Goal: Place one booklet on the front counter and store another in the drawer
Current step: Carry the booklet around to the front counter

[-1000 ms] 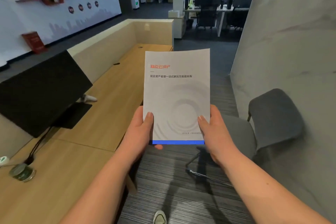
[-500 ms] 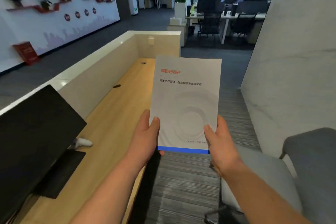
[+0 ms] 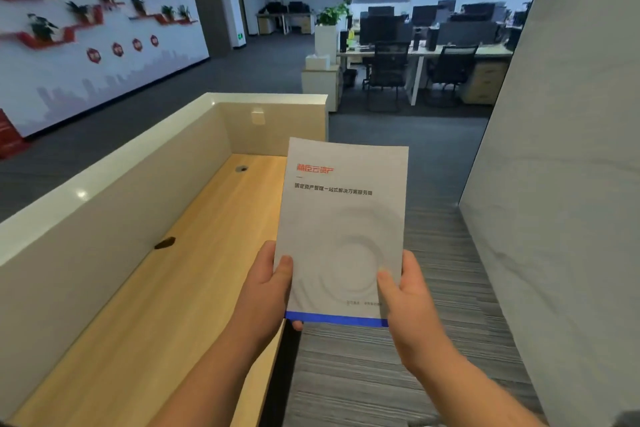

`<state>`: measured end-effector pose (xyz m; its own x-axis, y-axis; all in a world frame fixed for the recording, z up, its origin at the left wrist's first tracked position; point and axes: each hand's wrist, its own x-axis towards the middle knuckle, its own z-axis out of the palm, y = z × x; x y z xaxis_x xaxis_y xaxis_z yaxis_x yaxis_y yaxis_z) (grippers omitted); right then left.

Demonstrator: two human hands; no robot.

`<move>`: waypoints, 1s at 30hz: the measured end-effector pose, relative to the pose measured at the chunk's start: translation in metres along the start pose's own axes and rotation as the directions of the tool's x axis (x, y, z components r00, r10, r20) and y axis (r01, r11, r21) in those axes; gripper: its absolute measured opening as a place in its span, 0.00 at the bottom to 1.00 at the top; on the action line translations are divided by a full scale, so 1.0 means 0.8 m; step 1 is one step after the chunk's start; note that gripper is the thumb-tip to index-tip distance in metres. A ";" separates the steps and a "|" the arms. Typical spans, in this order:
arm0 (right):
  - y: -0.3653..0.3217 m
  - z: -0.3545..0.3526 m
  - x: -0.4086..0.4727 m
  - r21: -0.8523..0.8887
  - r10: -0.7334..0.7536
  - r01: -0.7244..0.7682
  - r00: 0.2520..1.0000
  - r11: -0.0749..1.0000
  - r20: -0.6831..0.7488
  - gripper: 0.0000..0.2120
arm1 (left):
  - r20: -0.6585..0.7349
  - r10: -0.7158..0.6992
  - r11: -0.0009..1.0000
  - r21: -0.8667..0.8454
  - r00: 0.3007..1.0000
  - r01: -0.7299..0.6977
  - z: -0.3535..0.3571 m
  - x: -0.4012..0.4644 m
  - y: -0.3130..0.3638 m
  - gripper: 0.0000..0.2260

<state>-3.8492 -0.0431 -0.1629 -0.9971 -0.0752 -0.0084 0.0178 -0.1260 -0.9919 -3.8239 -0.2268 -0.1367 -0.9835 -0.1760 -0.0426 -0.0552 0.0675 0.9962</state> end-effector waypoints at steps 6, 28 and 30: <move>-0.020 0.016 0.189 -0.015 0.008 -0.007 0.999 1.000 0.032 0.13 | -0.051 0.011 0.999 -0.037 0.999 -0.013 0.004 0.182 0.028 0.09; -0.026 -0.054 0.946 -0.106 -0.010 0.000 0.995 0.994 -0.095 0.13 | 0.025 0.029 0.997 0.069 0.999 -0.031 0.148 0.951 0.066 0.09; -0.027 -0.081 1.026 -0.136 -0.034 0.022 0.995 0.991 -0.091 0.13 | 0.007 0.054 0.997 0.050 0.999 -0.054 0.184 1.025 0.065 0.09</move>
<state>-4.6729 -0.0380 -0.1565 -0.9997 0.0196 0.0140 -0.0139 0.0078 -0.9999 -4.6588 -0.2234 -0.1308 -0.9861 -0.1656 0.0109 -0.0102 0.1260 0.9920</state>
